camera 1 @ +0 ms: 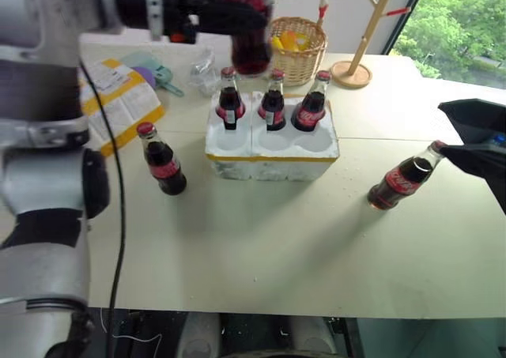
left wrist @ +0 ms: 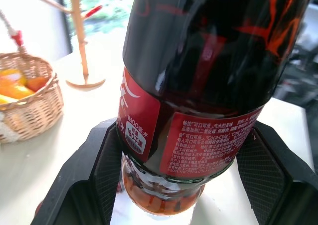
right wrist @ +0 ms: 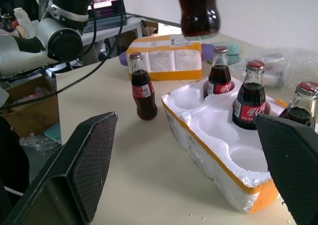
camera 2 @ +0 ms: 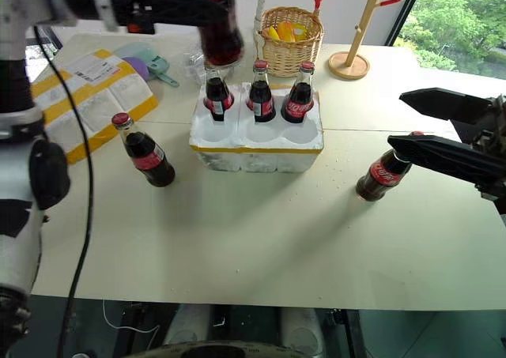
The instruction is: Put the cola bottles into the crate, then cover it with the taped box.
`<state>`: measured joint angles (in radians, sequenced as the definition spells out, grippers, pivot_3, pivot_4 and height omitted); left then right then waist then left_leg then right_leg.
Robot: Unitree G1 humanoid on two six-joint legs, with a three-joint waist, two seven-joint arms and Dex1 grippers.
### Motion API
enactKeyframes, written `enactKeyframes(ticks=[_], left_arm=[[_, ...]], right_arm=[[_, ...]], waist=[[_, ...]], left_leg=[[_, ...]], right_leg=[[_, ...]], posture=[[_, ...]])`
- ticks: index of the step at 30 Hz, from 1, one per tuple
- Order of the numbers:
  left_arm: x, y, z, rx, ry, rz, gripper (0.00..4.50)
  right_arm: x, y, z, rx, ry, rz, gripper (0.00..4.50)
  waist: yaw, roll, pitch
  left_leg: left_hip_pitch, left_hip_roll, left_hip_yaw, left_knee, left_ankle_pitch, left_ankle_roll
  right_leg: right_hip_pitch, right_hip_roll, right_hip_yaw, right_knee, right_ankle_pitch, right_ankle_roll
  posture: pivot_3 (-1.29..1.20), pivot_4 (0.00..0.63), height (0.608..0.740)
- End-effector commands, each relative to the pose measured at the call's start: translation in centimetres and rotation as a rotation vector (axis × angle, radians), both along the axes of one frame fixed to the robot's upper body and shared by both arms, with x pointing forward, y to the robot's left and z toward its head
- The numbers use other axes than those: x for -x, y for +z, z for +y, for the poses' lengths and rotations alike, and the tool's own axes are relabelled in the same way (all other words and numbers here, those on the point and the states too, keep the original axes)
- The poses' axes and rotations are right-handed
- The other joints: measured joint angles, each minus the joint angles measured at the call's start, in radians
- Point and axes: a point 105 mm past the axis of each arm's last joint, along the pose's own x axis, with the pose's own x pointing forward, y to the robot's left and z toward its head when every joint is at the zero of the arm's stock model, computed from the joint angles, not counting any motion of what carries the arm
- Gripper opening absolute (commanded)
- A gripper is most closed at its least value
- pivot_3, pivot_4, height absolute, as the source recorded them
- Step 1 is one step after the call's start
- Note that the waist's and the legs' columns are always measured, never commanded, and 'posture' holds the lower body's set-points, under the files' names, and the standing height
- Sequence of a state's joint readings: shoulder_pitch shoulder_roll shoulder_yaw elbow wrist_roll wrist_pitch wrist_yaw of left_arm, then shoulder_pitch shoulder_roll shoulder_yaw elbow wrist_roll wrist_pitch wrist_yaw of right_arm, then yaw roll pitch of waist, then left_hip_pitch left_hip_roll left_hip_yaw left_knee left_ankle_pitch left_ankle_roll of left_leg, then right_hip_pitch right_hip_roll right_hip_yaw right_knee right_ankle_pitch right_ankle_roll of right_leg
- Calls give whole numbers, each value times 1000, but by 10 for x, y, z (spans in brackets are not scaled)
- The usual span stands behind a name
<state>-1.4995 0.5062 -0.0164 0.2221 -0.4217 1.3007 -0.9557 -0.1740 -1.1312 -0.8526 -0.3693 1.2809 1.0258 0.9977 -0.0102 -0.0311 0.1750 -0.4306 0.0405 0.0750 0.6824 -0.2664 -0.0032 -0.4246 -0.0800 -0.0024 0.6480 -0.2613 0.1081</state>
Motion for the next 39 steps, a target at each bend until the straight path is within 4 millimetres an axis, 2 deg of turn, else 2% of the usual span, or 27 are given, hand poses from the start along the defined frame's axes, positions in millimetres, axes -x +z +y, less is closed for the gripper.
enactKeyframes(ticks=[1, 5, 12, 21, 27, 33, 39], left_arm=[[13, 6, -16, 0, 27, -78, 2733], [10, -16, -25, -25, 76, -22, 2733], [-6, -52, -24, -94, 166, -24, 2733], [-14, -77, -40, -38, 160, 48, 2733], [-27, -99, -42, -57, 194, 37, 2733], [-39, -116, -54, 21, 181, 66, 2733], [-39, -136, -54, -26, 165, 50, 2733]], right_arm=[[6, 8, -1, -11, -5, -63, 4500], [6, 7, 0, -13, -6, -62, 4500], [3, 1, -1, 3, -22, -51, 4500], [0, 3, 0, -1, -30, -57, 4500], [1, 2, 2, -5, -31, -58, 4500], [-1, 2, 4, -11, -31, -56, 4500], [0, 2, 5, -10, -33, -54, 4500]], waist=[[0, 1, 0], [-5, 3, 1], [0, 3, 1], [22, 3, 1], [22, 3, 1], [25, 3, 1], [23, 3, 1]], left_leg=[[0, 0, 0, 0, 0, 0], [1, 0, 0, 0, 0, 0], [2, 0, 1, 0, 0, 0], [1, -2, 1, 0, 0, 0], [2, -2, 1, 0, 0, 0], [1, -3, 1, 0, 0, 0], [1, -3, 1, 0, 0, 0]], right_leg=[[0, 0, 0, 0, 0, 0], [-1, 1, 1, 1, 0, 0], [0, 1, 2, 2, 0, 0], [0, -1, 2, 1, 0, 0], [0, -1, 2, 1, 0, 0], [0, -1, 2, 1, 0, 0], [0, -1, 2, 1, 0, 0]], posture=[[0, 150, 740], [0, 150, 740], [0, 150, 740], [0, 150, 740], [0, 150, 740], [0, 150, 740], [0, 150, 740]])
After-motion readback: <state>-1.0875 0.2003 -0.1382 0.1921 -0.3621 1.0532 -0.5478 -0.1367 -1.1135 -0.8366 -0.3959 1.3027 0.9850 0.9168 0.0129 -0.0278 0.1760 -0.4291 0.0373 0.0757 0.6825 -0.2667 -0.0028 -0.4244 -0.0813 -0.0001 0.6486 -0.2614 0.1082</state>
